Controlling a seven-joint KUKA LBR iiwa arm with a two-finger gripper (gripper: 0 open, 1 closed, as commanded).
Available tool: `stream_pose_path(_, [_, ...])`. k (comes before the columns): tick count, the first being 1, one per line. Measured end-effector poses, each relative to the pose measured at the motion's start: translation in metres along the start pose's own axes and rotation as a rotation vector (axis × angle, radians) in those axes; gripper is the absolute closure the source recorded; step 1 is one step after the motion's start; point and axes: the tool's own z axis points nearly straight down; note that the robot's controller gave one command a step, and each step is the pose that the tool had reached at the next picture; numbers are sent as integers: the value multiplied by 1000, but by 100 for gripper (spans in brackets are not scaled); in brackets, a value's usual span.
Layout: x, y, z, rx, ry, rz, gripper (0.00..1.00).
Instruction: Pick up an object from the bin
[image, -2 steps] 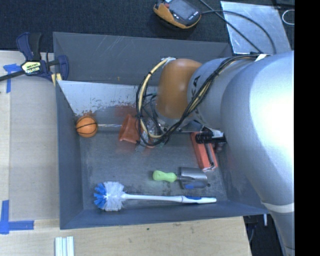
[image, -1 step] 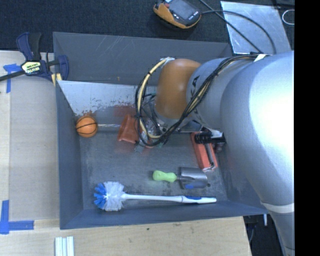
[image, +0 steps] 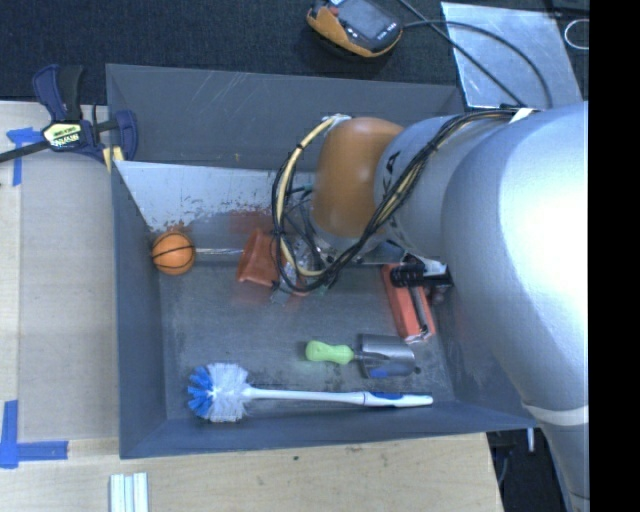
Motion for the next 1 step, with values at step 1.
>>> stream_pose_path(1, [0, -1, 0, 1, -1, 0, 100])
